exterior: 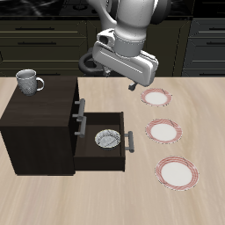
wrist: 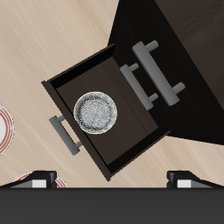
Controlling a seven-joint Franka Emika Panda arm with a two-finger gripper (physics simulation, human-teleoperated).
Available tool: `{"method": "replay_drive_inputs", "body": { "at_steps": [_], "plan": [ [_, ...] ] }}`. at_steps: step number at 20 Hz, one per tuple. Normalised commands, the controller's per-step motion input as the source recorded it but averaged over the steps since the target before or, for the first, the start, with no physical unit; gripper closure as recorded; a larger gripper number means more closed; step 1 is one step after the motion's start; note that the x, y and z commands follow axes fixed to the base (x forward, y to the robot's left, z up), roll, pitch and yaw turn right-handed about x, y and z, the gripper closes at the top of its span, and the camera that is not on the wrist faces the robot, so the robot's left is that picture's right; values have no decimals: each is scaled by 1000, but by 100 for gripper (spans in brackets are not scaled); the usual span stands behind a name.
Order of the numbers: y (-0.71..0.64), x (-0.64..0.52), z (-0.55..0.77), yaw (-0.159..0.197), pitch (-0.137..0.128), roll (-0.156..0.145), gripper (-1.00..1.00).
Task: Place the bowl on the farthest plate relative to the robot
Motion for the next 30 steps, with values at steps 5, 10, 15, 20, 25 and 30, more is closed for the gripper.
{"method": "replay_drive_inputs", "body": {
  "at_steps": [5, 10, 15, 20, 25, 30],
  "plan": [
    [-89, 43, -6, -84, -34, 6, -100],
    [-265, 121, -62, -113, -29, -29, -100],
    [-120, 89, -114, -54, -16, -15, -100],
    [-101, 91, -136, -91, -10, 5, -100],
    [-274, 113, -92, -150, -12, 3, -100],
    [-119, 66, -86, -91, -12, -7, -100]
  ]
}}
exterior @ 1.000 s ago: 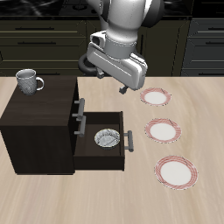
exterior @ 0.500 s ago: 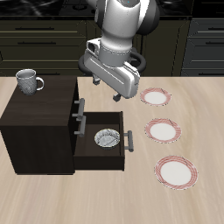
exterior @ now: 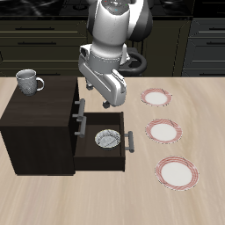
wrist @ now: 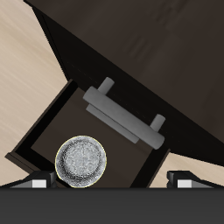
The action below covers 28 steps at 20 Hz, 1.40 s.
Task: Place the bowl on the farthest plate relative to the robot
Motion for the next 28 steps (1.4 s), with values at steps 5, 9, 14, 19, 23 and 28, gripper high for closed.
{"method": "replay_drive_inputs", "body": {
  "at_steps": [5, 9, 14, 19, 23, 28],
  "plan": [
    [39, -91, -131, -88, -18, 48, -100],
    [-20, -126, -51, -69, -32, 15, -100],
    [-47, 6, -12, -30, -49, 3, -100],
    [27, 14, -96, -34, -47, 20, -100],
    [-40, 85, -196, -48, 20, 7, -100],
    [34, -51, -171, -14, -14, 9, -100]
  ]
}}
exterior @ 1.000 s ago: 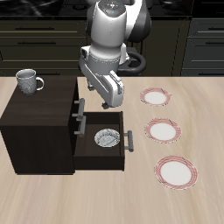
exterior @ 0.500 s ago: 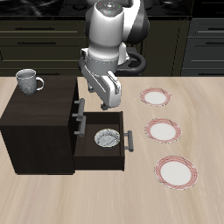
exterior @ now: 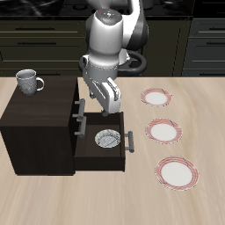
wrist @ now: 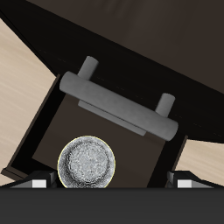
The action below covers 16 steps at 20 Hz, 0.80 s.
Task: Place the bowl on the farthest plate relative to the robot
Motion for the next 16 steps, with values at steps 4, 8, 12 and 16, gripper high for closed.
{"method": "replay_drive_inputs", "body": {
  "at_steps": [4, 8, 12, 16],
  "plan": [
    [64, 41, -235, -29, 22, 32, -100],
    [78, 3, -79, 22, -20, 28, -100],
    [-50, 78, -113, -30, -32, 16, -100],
    [-90, 115, -49, -32, -44, 3, -100]
  ]
}}
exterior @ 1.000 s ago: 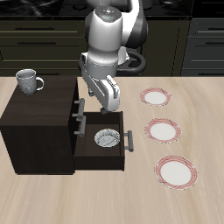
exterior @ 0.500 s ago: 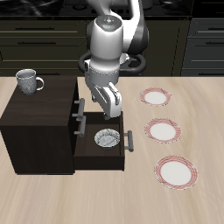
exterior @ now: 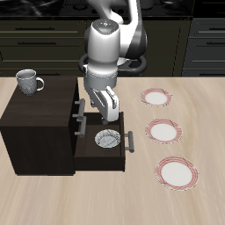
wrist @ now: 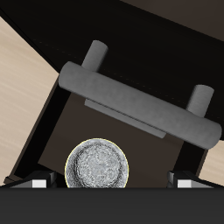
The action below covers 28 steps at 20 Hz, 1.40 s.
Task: Place the bowl on the farthest plate relative to the robot
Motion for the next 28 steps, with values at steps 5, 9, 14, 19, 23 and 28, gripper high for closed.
{"method": "replay_drive_inputs", "body": {
  "at_steps": [5, 9, 14, 19, 23, 28],
  "plan": [
    [-130, 107, -162, -34, 7, -21, -100],
    [-93, 39, -333, -34, 9, 2, -100],
    [-145, -75, -213, -71, 3, -12, -100],
    [-220, -235, -266, -93, 4, -23, -100],
    [-208, -150, -285, -58, 24, -20, -100],
    [33, -153, -161, -7, -9, 9, -100]
  ]
}}
